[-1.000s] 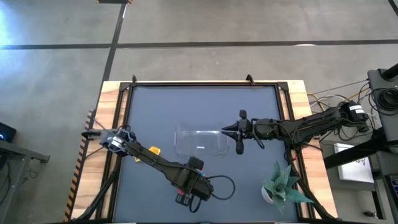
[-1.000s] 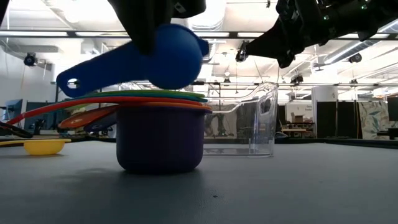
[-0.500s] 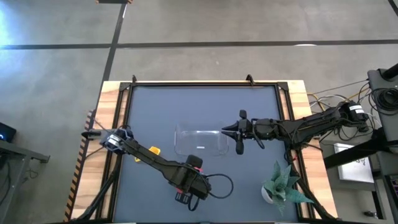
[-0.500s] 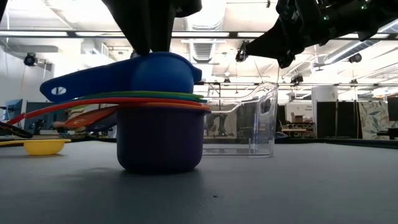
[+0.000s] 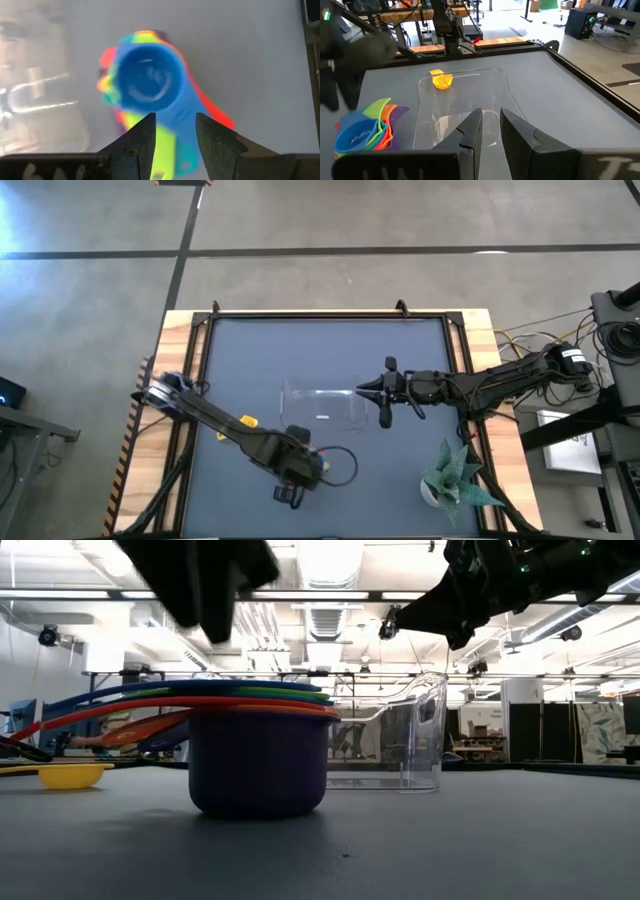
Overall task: Nest measuring cups in basket
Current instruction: Stack the yellow measuring cup on top of the blue measuring cup
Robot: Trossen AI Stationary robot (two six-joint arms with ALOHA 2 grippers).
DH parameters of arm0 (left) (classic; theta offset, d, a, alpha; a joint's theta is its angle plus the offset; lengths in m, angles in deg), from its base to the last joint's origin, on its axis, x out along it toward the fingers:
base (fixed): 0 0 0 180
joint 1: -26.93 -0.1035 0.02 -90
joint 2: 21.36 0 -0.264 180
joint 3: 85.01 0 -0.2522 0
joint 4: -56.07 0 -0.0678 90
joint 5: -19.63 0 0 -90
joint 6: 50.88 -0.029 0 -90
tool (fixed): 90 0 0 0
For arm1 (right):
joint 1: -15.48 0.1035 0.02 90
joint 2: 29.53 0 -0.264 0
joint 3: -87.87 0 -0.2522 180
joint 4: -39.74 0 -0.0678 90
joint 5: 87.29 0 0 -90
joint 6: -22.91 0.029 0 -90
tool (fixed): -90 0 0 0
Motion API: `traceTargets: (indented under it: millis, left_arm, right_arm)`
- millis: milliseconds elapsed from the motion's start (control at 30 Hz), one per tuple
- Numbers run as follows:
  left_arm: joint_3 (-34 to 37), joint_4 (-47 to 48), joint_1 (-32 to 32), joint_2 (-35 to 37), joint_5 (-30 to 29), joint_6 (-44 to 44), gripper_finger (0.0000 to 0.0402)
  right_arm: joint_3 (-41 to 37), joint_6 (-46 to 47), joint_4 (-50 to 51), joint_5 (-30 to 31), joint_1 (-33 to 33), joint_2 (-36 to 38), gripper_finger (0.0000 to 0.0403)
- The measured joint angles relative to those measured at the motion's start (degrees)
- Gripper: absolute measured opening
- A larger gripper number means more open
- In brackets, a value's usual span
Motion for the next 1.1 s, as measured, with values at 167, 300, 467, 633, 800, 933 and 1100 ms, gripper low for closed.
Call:
traceTargets:
  millis: [167,300,467,633,800,933,1100]
  left_arm:
    - [8.6,-0.8,0.5,13.3,-7.1,5.3,0.0121]
    - [20.7,-5.8,0.6,26.4,-11.9,11.7,0.0121]
    - [36.3,-10.1,0.1,39.4,-11.2,21.1,0.0121]
    - [48.1,-10.5,0.1,46.7,-10.1,29.0,0.0121]
    - [56.4,-10.5,0.1,49.8,-8.0,33.9,0.0121]
    - [60.8,-10.5,0.1,50.2,-3.8,35.6,0.0121]
    - [63.5,-10.6,0.1,49.5,-2.6,35.8,0.0132]
  right_arm:
    - [0.0,0.0,-0.1,0.0,0.0,0.0,0.0057]
    - [0.0,0.0,-0.2,0.0,0.0,0.0,0.0057]
    - [0.0,0.0,-0.3,0.0,0.0,0.0,0.0057]
    - [0.0,-0.1,-0.4,0.4,0.0,0.0,0.0057]
    - [0.0,-0.1,-0.4,0.5,0.0,0.0,0.0057]
    - [0.0,-0.1,-0.4,0.5,0.0,0.0,0.0057]
    - [0.0,-0.2,-0.3,0.6,0.0,0.0,0.0057]
